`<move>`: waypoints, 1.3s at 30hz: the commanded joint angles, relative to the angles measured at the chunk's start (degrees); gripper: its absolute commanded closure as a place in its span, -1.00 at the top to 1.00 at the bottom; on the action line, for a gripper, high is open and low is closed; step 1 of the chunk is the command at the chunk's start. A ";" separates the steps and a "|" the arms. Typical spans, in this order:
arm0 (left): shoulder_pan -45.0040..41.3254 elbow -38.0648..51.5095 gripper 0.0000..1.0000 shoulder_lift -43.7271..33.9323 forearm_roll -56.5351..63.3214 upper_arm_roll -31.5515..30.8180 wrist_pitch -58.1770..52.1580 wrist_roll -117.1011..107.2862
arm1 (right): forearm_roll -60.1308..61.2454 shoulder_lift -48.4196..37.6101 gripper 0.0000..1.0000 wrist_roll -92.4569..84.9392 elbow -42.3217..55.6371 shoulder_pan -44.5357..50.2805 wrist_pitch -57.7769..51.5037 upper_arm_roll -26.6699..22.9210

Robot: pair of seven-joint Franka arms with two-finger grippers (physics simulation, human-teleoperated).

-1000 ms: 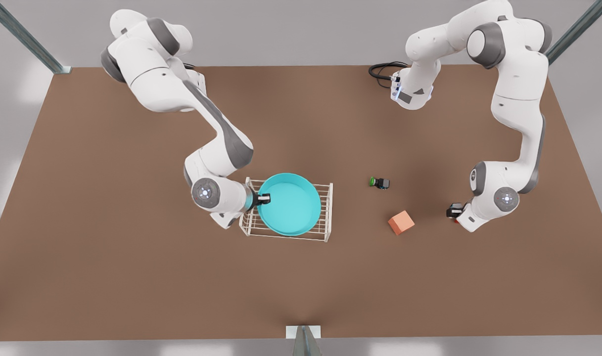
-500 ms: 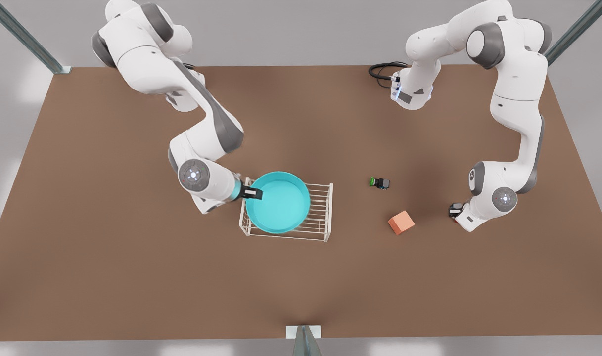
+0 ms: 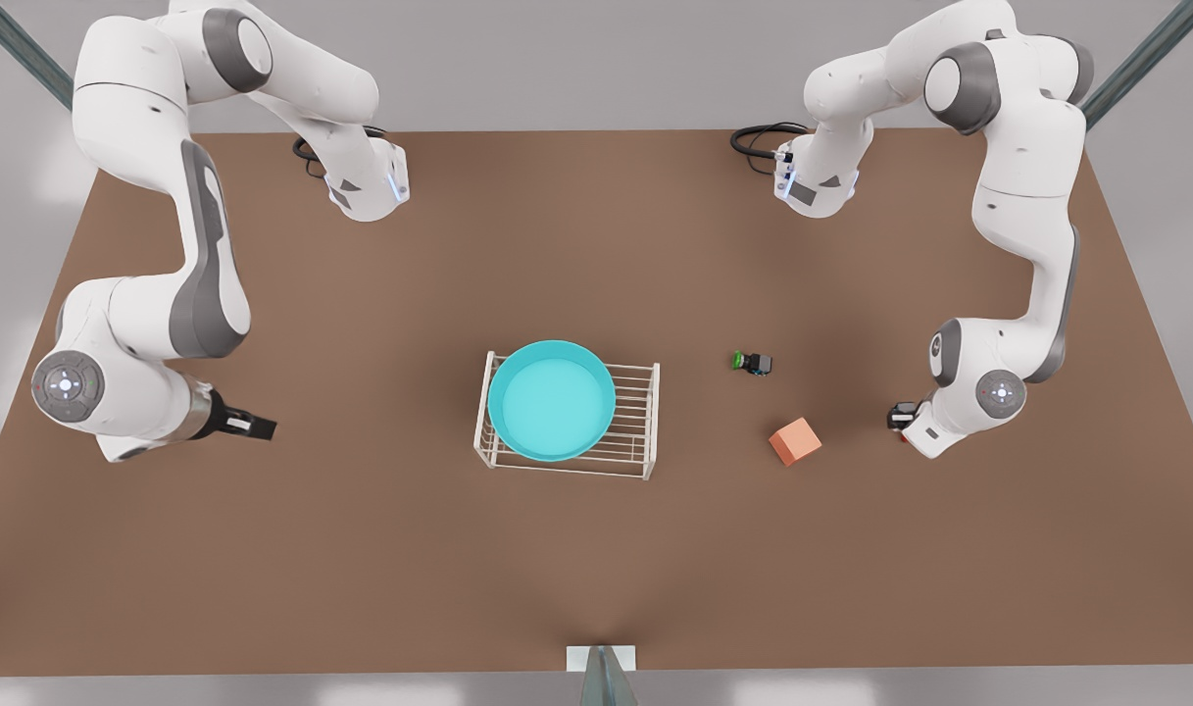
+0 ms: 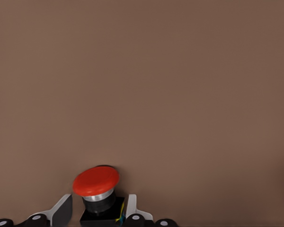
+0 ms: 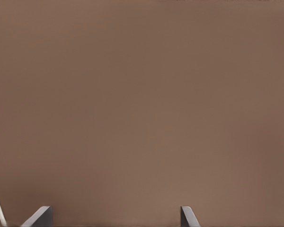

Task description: Place the plate on the shelf with right arm and place the red button switch in the plate with left arm

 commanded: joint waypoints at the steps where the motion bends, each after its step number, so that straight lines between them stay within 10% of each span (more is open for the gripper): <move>1: -0.01 -0.36 0.34 -0.11 0.08 0.00 0.17 -0.42 | -0.37 -0.06 1.00 -22.00 0.02 -0.17 -0.10 0.03; 32: 0.17 -0.62 -0.07 -4.16 -0.53 -0.27 -0.53 -1.12 | -6.17 -1.82 1.00 -15.32 6.08 2.38 -3.44 0.38; 39: 0.08 7.99 -0.07 -5.83 -1.59 -10.02 -16.26 -15.18 | -6.17 -1.82 1.00 -15.32 6.17 2.38 -3.35 0.29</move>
